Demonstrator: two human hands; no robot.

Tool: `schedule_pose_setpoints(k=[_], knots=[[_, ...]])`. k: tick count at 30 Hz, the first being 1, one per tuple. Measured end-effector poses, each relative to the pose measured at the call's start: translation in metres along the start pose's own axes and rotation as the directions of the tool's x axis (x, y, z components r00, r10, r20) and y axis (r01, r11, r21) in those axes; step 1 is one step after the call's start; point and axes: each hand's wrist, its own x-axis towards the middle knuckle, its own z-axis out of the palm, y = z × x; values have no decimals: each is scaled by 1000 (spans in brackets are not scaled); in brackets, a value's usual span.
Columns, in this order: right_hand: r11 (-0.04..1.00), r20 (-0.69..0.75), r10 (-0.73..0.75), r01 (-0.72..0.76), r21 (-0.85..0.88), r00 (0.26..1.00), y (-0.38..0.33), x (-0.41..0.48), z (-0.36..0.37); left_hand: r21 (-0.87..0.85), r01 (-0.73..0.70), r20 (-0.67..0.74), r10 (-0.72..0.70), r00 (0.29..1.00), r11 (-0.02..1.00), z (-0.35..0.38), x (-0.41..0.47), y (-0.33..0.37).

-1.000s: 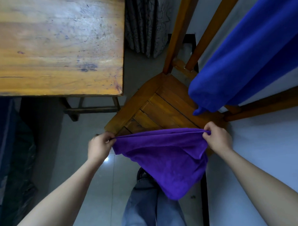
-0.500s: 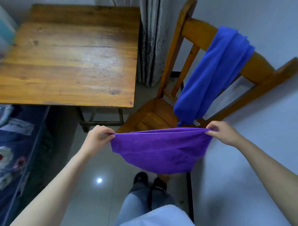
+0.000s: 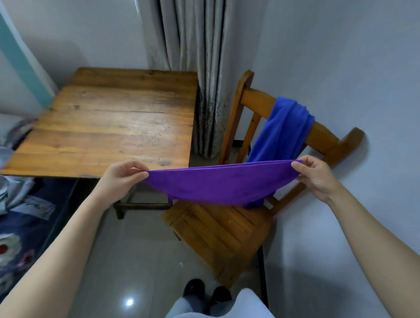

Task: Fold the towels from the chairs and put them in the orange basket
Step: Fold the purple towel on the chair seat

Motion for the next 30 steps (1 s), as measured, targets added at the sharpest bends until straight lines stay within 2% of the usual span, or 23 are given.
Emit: schedule_pose_setpoints(k=[6,14,18,23,26,30], knots=[[998,-18,-14,15,62,1000,-5,13,2,-21,-12,-19,12,1000,1000,-3,12,9],[996,-178,88,-82,39,980,9,30,17,-151,185,-54,-195,979,971,7,33,-6],[993,-214,112,-115,0,970,14,43,22,-198,218,-62,-234,970,956,9,38,-10],[992,-176,124,-128,-10,977,18,43,22,-215,200,-48,-215,976,956,8,29,-19],[979,-122,182,-191,-70,976,40,32,15,-146,249,-14,-254,967,957,12,9,-45],[932,-145,311,-331,-145,939,102,17,9,-15,359,47,-358,933,933,31,-20,-98]])
